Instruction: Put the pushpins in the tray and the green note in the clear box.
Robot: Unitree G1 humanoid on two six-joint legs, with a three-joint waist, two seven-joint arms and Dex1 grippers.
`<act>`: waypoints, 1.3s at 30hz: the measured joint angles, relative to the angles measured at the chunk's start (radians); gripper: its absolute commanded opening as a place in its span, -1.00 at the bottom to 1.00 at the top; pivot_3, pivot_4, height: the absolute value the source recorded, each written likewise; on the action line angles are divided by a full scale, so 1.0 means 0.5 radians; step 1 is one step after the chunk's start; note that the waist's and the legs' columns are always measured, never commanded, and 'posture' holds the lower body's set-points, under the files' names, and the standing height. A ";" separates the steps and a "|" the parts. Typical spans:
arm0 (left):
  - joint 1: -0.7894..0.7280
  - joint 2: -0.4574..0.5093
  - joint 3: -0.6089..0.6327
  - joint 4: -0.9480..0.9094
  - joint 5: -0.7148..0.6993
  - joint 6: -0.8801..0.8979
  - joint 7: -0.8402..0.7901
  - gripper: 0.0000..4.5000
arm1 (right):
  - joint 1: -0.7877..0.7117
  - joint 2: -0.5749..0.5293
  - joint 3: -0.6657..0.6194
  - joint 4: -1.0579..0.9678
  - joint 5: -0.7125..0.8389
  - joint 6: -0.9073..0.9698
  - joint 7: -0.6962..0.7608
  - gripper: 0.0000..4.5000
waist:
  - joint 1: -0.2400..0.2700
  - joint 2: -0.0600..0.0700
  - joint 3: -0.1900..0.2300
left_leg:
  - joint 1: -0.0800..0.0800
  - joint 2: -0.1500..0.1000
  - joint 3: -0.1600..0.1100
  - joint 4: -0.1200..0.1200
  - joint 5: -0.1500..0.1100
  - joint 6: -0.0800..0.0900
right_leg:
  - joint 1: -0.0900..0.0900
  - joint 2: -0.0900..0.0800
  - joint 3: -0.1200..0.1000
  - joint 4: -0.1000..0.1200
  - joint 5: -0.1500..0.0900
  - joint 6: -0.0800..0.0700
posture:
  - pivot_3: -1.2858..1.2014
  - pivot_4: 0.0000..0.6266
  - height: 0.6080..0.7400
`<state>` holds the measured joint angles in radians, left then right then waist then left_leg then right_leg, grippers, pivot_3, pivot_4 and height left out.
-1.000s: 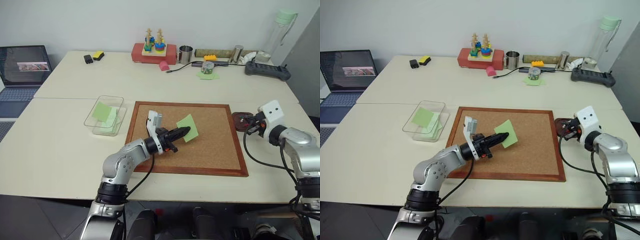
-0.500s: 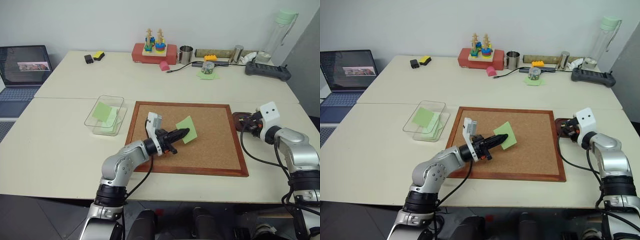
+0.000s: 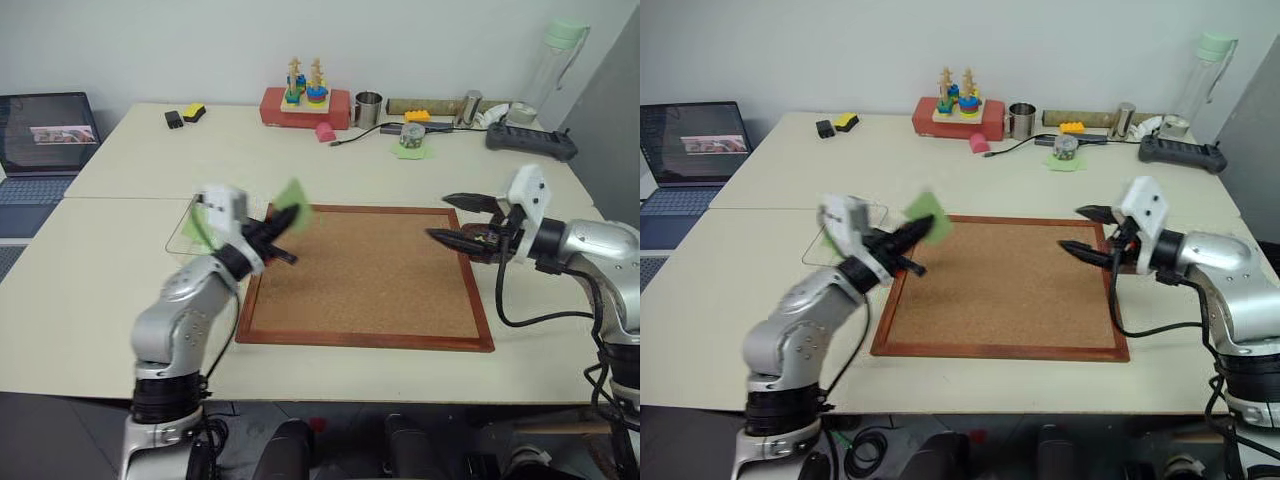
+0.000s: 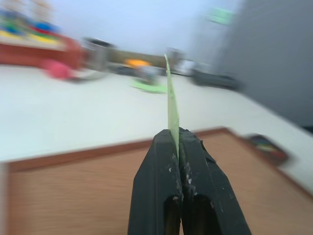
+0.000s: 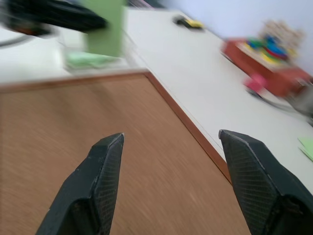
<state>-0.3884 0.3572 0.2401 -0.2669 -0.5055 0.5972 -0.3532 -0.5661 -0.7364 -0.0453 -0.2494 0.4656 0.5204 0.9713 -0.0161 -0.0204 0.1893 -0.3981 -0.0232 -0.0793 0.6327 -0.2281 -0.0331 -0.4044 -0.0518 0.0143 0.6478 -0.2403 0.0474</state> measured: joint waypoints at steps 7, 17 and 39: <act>0.000 0.189 0.085 0.091 0.268 -0.067 0.210 -1.00 | -0.159 0.084 0.143 -0.011 0.057 0.071 0.039 0.44 | 0.030 0.000 0.000 | -0.002 -0.001 0.000 0.001 0.000 0.000 | 0.000 -0.003 -0.001 -0.002 0.001 0.001 | 0.03 -0.52 1.00; -0.075 0.187 0.082 0.390 0.432 -0.078 0.335 -0.46 | -0.159 0.093 0.175 0.025 0.053 0.066 0.064 0.45 | 0.028 0.000 0.000 | -0.002 -0.001 0.000 0.001 0.000 0.000 | -0.001 -0.002 -0.001 -0.001 0.001 0.001 | 0.03 -0.52 1.00; 0.923 1.373 0.491 0.004 0.208 -0.027 -1.111 0.48 | 0.426 -0.622 -0.169 0.162 -0.016 0.046 0.323 0.45 | 0.013 -0.001 0.001 | -0.001 0.006 0.005 -0.007 -0.001 0.001 | -0.005 -0.004 -0.002 -0.004 -0.005 -0.008 | 0.03 -0.52 1.00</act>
<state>0.0729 1.0435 0.4854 -0.2646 -0.4017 0.5836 -0.9088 -0.3533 -1.0471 -0.1300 -0.1683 0.4577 0.5435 1.1326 -0.0095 -0.0210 0.1900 -0.3988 -0.0204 -0.0768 0.6291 -0.2285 -0.0325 -0.4071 -0.0535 0.0133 0.6460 -0.2428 0.0436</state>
